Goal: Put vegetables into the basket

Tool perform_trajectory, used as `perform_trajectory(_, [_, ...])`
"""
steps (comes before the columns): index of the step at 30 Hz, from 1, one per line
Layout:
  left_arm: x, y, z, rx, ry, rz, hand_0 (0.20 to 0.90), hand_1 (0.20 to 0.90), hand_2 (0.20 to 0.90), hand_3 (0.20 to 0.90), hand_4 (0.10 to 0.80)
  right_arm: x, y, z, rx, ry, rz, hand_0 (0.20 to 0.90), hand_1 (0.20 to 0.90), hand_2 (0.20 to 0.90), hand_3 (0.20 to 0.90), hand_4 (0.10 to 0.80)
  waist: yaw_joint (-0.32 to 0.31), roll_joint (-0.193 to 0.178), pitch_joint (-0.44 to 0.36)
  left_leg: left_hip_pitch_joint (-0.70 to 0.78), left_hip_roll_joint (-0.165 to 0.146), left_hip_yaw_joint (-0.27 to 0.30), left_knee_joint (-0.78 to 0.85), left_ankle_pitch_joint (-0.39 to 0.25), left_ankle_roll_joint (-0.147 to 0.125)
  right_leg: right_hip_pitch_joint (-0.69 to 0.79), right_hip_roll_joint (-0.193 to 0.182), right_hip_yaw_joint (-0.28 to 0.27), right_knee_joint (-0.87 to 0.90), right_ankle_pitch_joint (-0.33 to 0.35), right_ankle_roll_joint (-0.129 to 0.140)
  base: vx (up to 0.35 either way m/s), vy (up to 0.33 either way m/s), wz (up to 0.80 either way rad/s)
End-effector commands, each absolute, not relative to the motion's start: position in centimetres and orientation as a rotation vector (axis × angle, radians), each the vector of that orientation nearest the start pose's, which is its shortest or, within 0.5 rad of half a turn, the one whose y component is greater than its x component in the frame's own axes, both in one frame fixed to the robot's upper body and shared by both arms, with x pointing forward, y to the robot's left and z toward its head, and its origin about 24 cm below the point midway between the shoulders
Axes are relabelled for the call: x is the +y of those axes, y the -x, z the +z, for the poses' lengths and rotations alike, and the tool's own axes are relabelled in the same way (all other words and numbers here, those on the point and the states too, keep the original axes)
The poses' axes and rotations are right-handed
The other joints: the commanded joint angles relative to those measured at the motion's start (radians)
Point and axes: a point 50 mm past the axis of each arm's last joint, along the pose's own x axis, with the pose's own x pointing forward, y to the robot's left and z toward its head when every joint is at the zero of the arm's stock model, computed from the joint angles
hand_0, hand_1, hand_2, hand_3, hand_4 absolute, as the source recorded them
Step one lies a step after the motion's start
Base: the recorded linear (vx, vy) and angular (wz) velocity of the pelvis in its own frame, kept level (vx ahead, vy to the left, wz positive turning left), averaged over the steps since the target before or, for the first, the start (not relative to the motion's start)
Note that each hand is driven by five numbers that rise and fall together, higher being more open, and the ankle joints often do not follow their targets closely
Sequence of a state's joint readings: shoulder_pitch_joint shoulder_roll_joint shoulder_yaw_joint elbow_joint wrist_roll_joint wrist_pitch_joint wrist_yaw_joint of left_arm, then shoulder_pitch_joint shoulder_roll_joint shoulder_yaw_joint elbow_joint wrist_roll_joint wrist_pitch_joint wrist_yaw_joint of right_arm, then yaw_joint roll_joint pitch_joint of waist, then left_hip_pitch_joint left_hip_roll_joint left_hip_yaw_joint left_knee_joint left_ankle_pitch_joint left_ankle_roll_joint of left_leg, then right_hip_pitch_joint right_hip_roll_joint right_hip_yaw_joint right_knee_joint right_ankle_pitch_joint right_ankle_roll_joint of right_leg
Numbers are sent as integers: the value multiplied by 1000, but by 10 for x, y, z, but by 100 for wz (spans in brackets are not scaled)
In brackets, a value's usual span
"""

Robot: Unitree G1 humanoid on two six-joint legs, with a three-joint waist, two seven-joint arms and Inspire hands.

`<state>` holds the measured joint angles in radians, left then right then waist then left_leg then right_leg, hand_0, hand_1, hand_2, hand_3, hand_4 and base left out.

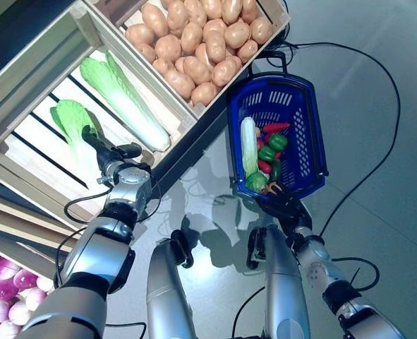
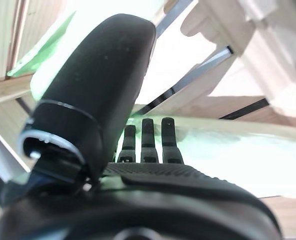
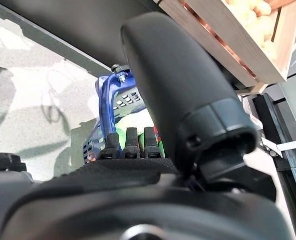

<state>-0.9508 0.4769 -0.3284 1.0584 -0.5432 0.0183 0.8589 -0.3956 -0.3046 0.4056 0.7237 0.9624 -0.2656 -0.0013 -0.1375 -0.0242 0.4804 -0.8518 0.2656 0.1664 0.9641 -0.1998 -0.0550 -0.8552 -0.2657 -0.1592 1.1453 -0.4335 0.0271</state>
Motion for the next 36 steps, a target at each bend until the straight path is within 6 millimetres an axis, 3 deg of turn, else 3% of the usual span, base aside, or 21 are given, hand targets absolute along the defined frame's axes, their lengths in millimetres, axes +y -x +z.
perform_trajectory(1, [278, -380, 158, -5, -243, 1018, 900, 900, 900, 900, 800, -155, -319, 19, 70, -512, 22, 900, 900, 900, 900, 800, 14, 3, -37, 60, 0, -16, 15, -135, 1, 30, -12, 51, -143, 130, 17, 0, 0, 0])
perform_trajectory(6, [282, -375, 175, -171, -368, 1090, 900, 900, 900, 900, 800, -158, -316, 16, 79, -507, 15, 900, 900, 900, 900, 800, 18, 3, -34, 64, -3, -14, -5, -127, 1, 32, -8, 52, -152, 132, 16, 2, -3, 1])
perform_trajectory(12, [264, -365, 219, -604, -459, 1148, 900, 900, 900, 900, 800, -163, -306, 5, 91, -498, 26, 900, 900, 900, 900, 800, 29, 6, -35, 67, -5, -17, -8, -132, 3, 36, -7, 48, -156, 131, 13, 3, -5, 1])
perform_trajectory(14, [258, -362, 220, -680, -459, 1144, 900, 900, 900, 900, 800, -163, -303, 2, 94, -494, 23, 900, 900, 900, 900, 800, 33, 7, -35, 67, -6, -18, -3, -135, 4, 36, -8, 49, -152, 129, 14, 0, 0, 0])
perform_trajectory(17, [249, -356, 212, -735, -455, 1168, 900, 900, 900, 900, 800, -163, -295, -6, 106, -499, 18, 900, 900, 900, 900, 800, 41, 8, -36, 68, -10, -21, 5, -146, 6, 35, -12, 49, -143, 121, 14, 0, 0, 0])
perform_trajectory(23, [251, -349, 196, -713, -378, 1240, 900, 900, 900, 900, 800, -159, -290, -12, 134, -490, 19, 900, 900, 900, 900, 800, 44, 8, -39, 58, -12, -22, 24, -155, 11, 24, -14, 51, -126, 115, 12, 0, 0, 0])
perform_trajectory(36, [264, -347, 152, -438, -235, 1211, 900, 900, 900, 900, 800, -158, -287, -13, 160, -476, 3, 900, 900, 900, 900, 800, 42, 5, -33, 56, -19, -24, 16, -146, 9, 24, -13, 52, -130, 118, 10, 3, 2, 0])
